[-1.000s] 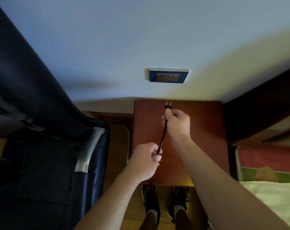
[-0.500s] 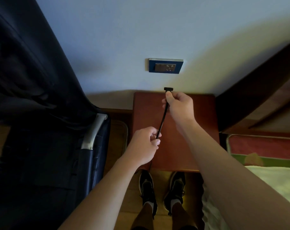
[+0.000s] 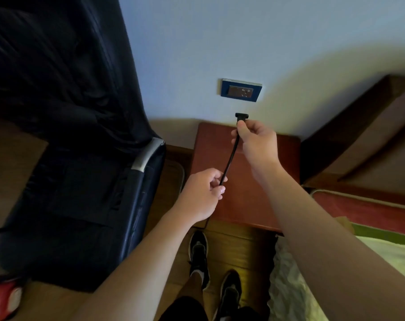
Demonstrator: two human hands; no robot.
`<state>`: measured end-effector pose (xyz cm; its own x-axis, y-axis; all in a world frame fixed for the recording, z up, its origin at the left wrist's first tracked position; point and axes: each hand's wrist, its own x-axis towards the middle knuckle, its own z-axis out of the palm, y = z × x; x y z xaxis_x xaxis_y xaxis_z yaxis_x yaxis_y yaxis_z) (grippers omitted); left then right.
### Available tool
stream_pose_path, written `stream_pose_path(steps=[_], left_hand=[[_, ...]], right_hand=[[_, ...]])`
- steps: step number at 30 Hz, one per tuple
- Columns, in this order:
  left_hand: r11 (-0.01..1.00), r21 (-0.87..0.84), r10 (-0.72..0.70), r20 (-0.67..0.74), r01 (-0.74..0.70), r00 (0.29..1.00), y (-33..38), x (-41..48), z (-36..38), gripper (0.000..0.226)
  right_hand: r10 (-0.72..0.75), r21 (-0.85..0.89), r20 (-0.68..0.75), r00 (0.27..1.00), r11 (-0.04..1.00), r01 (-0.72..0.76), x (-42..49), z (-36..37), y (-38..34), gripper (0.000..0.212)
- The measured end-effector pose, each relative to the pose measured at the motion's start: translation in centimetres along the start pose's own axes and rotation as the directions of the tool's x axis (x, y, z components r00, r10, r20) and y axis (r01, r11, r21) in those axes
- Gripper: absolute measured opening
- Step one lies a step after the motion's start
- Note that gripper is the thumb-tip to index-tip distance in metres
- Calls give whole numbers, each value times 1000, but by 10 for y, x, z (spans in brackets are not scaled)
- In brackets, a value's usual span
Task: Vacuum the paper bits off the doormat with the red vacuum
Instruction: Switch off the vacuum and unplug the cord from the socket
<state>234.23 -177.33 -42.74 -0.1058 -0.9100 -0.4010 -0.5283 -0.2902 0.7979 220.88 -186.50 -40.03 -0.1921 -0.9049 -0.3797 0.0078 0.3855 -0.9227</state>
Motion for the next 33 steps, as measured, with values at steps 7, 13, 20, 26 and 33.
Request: stream_pose_path(steps=[7,13,20,26,33], left_hand=[[998,-55,9,-88,-14,996,5,-60,16,19],[997,-78,-8,-151,-3,989,5,-121,16,20],[991,-130,-39,-221,10,974,13,-185,-7,23],[977,-212,-82,-247,28,966,12,-245,-30,18],[965,-262,-76,-319,-10,945,-19,-334,-60,20]], right_hand=[[-54,-38,81,995,998,57,-50,-16,-5,11],[-68,-34,173,983,997,75,-110,-14,-16,11],[-112,-70,268,957,988,136,-172,3,-44,13],[-119,-82,340,933,984,155,-230,24,-63,14],[-135,-118,398,907,973,196,-313,67,-59,20]])
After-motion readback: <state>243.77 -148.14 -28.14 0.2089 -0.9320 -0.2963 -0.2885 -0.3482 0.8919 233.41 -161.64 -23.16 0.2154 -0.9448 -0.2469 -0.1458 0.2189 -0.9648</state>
